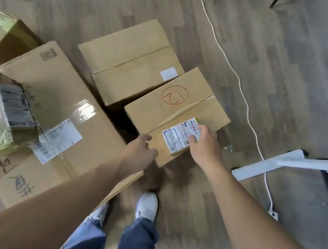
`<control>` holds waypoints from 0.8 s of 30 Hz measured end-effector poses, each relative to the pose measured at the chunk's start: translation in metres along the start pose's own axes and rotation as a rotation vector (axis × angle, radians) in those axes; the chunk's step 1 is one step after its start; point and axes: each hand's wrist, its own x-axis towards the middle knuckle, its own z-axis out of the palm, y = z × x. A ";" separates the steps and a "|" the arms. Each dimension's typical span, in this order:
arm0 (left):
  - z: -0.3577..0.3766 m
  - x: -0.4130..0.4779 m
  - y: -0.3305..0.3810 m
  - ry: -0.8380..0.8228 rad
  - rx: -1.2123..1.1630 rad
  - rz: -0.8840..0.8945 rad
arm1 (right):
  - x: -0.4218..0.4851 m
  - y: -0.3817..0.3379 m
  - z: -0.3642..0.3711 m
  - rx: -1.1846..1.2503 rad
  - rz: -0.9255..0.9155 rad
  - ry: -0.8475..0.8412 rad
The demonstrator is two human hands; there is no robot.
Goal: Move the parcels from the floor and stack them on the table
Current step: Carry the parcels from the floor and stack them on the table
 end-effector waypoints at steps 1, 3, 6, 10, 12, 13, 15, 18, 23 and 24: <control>0.008 0.015 -0.002 -0.011 -0.002 -0.012 | 0.010 0.010 0.007 -0.020 0.004 0.010; 0.022 0.040 -0.005 -0.018 -0.031 -0.044 | 0.027 0.026 0.020 -0.043 0.026 0.014; 0.037 0.061 -0.006 -0.009 -0.084 -0.055 | 0.043 0.042 0.038 0.023 0.049 -0.038; 0.040 0.058 0.003 -0.025 -0.172 -0.069 | 0.034 0.043 0.042 0.203 0.152 -0.060; 0.036 0.039 0.012 -0.024 -0.170 -0.073 | 0.015 0.040 0.032 0.309 0.191 -0.031; 0.033 0.026 0.019 -0.025 -0.155 -0.063 | 0.002 0.038 0.022 0.354 0.198 -0.012; 0.026 -0.007 0.037 -0.027 -0.124 -0.020 | -0.027 0.030 -0.006 0.400 0.194 0.026; 0.015 -0.067 0.070 -0.023 -0.116 0.062 | -0.082 0.017 -0.062 0.405 0.223 0.094; 0.007 -0.185 0.119 -0.136 -0.078 0.186 | -0.192 0.006 -0.148 0.640 0.285 0.291; 0.007 -0.207 0.128 -0.166 -0.065 0.221 | -0.215 0.005 -0.165 0.674 0.301 0.328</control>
